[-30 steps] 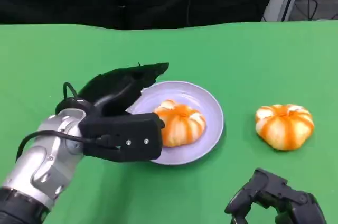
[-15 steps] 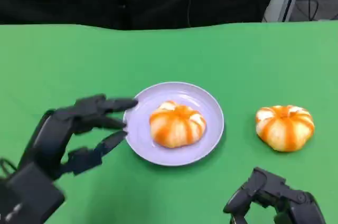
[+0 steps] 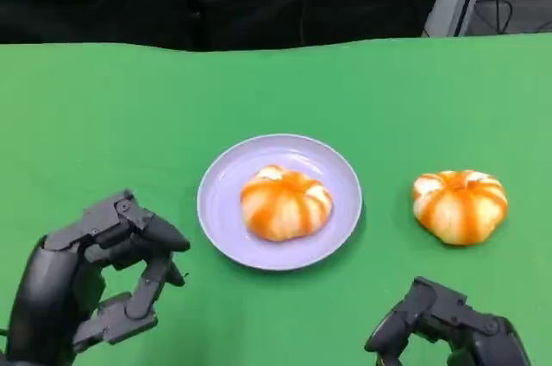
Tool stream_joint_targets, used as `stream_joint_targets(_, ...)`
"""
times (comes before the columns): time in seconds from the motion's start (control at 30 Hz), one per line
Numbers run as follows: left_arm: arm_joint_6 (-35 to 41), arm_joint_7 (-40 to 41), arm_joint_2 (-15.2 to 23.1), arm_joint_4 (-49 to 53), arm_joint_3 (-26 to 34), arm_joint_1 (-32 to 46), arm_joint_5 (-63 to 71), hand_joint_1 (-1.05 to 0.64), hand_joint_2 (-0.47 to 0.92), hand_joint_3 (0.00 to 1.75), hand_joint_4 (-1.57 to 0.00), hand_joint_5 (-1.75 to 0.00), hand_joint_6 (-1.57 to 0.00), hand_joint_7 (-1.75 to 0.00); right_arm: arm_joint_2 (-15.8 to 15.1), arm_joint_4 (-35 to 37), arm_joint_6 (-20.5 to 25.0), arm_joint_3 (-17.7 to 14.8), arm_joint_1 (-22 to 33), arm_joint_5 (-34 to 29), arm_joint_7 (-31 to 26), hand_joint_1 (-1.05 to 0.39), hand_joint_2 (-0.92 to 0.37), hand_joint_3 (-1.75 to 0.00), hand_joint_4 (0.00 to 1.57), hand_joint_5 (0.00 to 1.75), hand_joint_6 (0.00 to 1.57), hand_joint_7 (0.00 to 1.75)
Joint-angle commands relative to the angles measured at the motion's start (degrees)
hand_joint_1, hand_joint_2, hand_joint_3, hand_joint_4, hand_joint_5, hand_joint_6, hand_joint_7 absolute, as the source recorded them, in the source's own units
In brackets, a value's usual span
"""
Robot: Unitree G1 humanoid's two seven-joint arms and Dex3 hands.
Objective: Grasp the bread from the table and place it into the plate.
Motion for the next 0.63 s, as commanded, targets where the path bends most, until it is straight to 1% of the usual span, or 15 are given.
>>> stream_joint_targets(0.03,-1.2,-1.6,-1.8,-0.2,0.0,6.1,-3.1,0.04,0.55,1.26,-0.80,-1.74,-0.66,-1.69,-0.7,-0.3,-0.6,-0.9,0.2,0.9,0.1,-0.11,-0.37,-1.25,0.69,1.62,0.75,1.35)
stream_joint_targets(0.13,-2.2,-2.6,-1.9,0.8,0.2,6.6,-2.6,0.01,0.50,1.27,-0.81,-1.75,-0.67,-1.71,-1.0,-0.8,-0.2,-1.2,0.4,1.5,0.4,-0.11,-0.38,-1.24,0.68,1.61,0.75,1.35)
stream_joint_targets(0.37,-2.8,-2.9,-2.0,1.0,0.7,6.8,-1.3,0.00,0.50,1.26,-0.81,-1.75,-0.67,-1.72,-0.9,-0.8,-0.4,-1.2,0.6,1.6,0.6,-0.11,-0.39,-1.24,0.68,1.61,0.75,1.34)
stream_joint_targets(0.4,-3.1,-2.7,-1.9,1.0,0.8,6.9,-0.4,0.00,0.48,1.23,-0.82,-1.75,-0.68,-1.72,-1.0,-0.7,-0.6,-1.1,0.7,1.6,0.7,-0.10,-0.39,-1.24,0.68,1.62,0.75,1.34)
stream_joint_targets(0.63,-3.1,-3.0,-2.0,1.0,1.1,6.8,0.7,0.00,0.48,1.19,-0.83,-1.75,-0.70,-1.72,-0.8,-1.1,0.0,-1.2,0.9,1.6,0.5,-0.11,-0.36,-1.29,0.68,1.63,0.75,1.37)
